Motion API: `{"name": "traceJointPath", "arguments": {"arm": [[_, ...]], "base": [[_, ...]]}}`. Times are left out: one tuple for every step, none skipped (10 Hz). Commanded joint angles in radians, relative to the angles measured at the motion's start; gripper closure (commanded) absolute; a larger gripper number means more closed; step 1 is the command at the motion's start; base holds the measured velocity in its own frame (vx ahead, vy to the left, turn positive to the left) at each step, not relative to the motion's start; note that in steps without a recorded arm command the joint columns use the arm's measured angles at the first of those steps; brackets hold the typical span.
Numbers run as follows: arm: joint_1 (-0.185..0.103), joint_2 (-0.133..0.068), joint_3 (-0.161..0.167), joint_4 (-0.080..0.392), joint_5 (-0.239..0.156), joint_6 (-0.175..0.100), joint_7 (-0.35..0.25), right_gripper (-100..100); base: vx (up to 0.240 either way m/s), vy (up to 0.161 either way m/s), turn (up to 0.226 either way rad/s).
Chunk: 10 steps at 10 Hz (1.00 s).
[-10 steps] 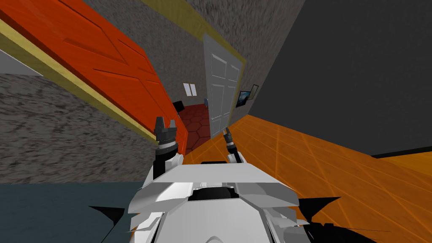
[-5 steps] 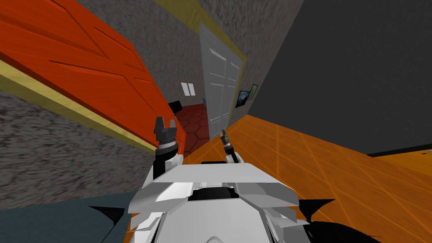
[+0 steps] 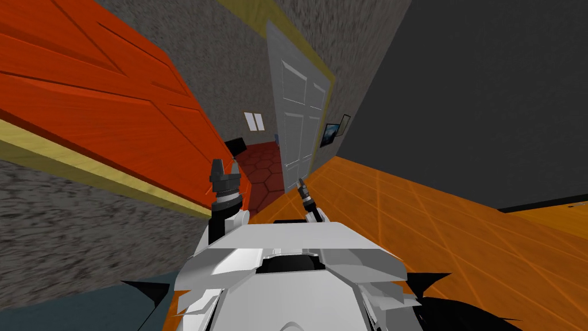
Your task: Push the door open
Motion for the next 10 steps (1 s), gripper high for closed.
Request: {"name": "traceJointPath", "arguments": {"arm": [[-0.012, 0.0, 0.016, 0.031, -0.001, -0.005, -0.001, -100], [-0.026, -0.002, 0.036, 0.066, -0.002, -0.011, -0.004, -100], [-0.033, -0.003, 0.045, 0.083, -0.003, -0.014, -0.005, -100], [-0.04, -0.003, 0.055, 0.1, -0.003, -0.016, -0.006, -100], [-0.047, -0.004, 0.064, 0.118, -0.004, -0.019, -0.008, -100], [-0.054, -0.005, 0.074, 0.135, -0.005, -0.022, -0.009, -100], [-0.06, -0.006, 0.083, 0.151, -0.005, -0.024, -0.01, -100], [-0.073, -0.007, 0.101, 0.184, -0.006, -0.03, -0.012, -100], [-0.08, -0.008, 0.11, 0.2, -0.007, -0.032, -0.013, -100], [-0.086, -0.008, 0.119, 0.216, -0.008, -0.035, -0.015, -100]], "base": [[0.1, -0.01, -0.027], [0.135, 0.007, -0.038], [0.123, -0.005, -0.045], [0.118, -0.015, -0.025], [0.118, -0.004, -0.027], [0.097, 0.002, -0.027], [0.104, -0.007, -0.032], [0.145, -0.007, -0.045], [0.156, 0.005, -0.029], [0.145, 0.006, -0.022]]}}
